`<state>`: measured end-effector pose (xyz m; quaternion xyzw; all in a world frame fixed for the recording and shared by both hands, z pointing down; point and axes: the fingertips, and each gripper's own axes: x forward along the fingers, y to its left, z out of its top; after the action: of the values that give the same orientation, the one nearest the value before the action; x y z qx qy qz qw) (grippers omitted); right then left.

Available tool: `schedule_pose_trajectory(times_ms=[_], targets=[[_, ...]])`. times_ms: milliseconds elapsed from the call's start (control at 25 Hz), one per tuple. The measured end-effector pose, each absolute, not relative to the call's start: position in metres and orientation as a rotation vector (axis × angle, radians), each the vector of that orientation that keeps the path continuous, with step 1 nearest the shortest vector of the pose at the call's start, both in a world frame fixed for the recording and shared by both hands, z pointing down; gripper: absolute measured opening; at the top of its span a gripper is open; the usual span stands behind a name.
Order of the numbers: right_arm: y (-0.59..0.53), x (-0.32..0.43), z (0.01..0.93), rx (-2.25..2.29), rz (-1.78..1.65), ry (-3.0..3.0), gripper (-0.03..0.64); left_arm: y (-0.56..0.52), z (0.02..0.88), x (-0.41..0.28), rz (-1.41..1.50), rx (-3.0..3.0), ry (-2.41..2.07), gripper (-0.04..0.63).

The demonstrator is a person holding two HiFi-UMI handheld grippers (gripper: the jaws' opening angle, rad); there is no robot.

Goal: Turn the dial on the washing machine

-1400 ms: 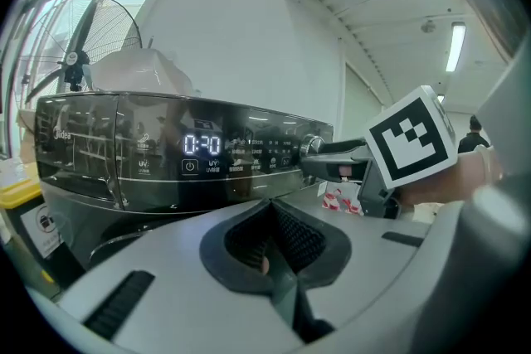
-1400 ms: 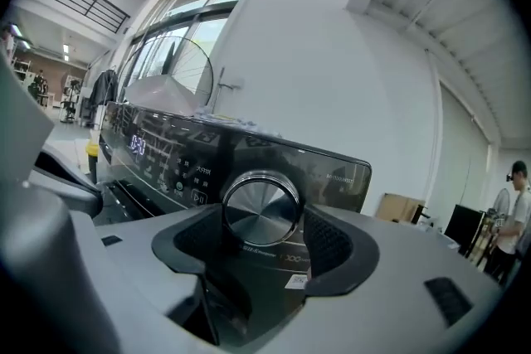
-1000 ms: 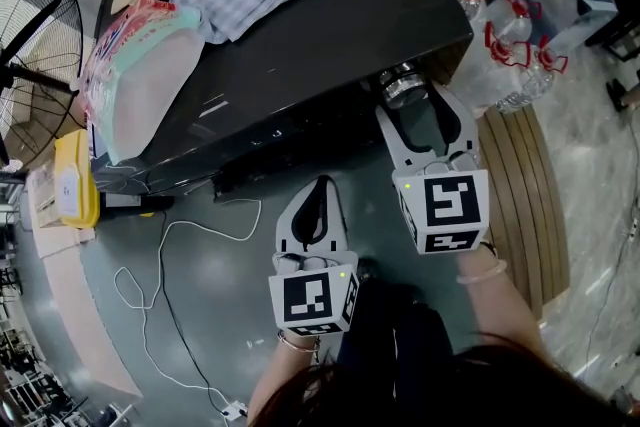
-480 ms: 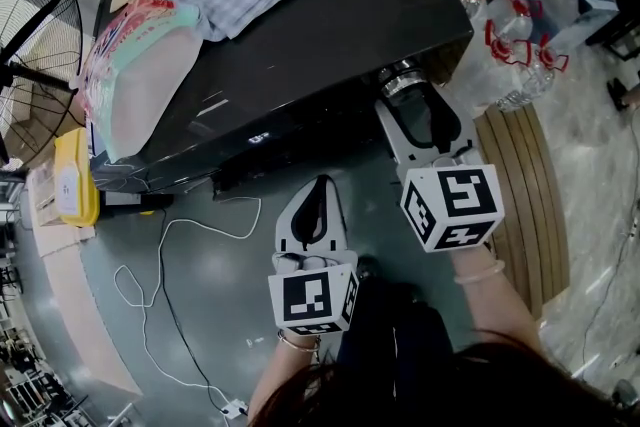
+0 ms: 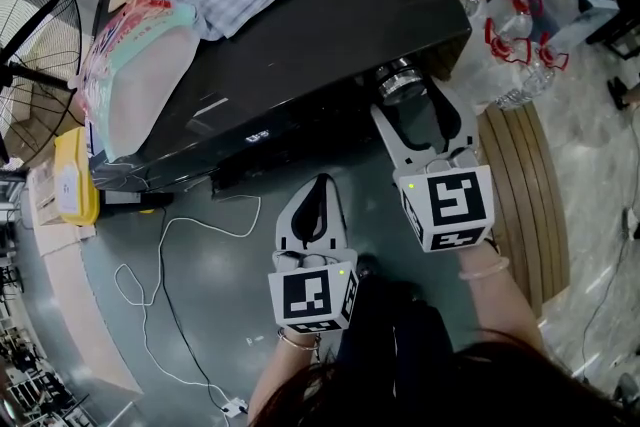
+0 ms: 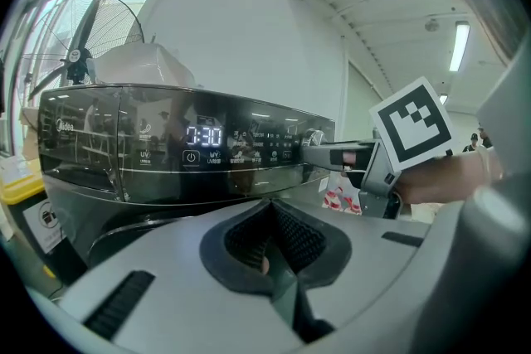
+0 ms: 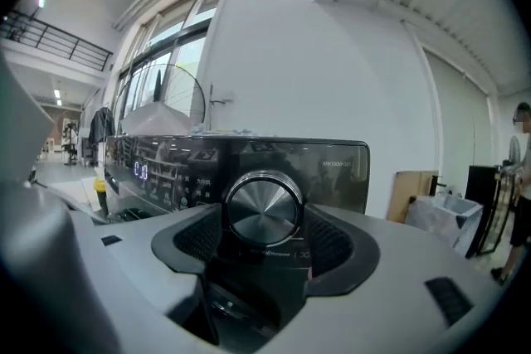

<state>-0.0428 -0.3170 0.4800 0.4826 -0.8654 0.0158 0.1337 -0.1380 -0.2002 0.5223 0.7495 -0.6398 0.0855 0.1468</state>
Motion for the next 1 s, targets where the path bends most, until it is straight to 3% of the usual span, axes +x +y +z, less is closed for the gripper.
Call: schedule_pose_trajectory(times_ms=[360, 1000], targets=[[-0.3170, -0.0426, 0.4799, 1.393, -0.108, -2.443, 0.296, -0.2020, 0.5222, -0.1333, 0.253, 2.164, -1.829, 0.014], [-0.3189, -0.0373, 0.4835, 1.500, 0.419, -2.603, 0.295, -0.2019, 0.5250, -0.1347, 0.262, 2.165, -1.825, 0.014]])
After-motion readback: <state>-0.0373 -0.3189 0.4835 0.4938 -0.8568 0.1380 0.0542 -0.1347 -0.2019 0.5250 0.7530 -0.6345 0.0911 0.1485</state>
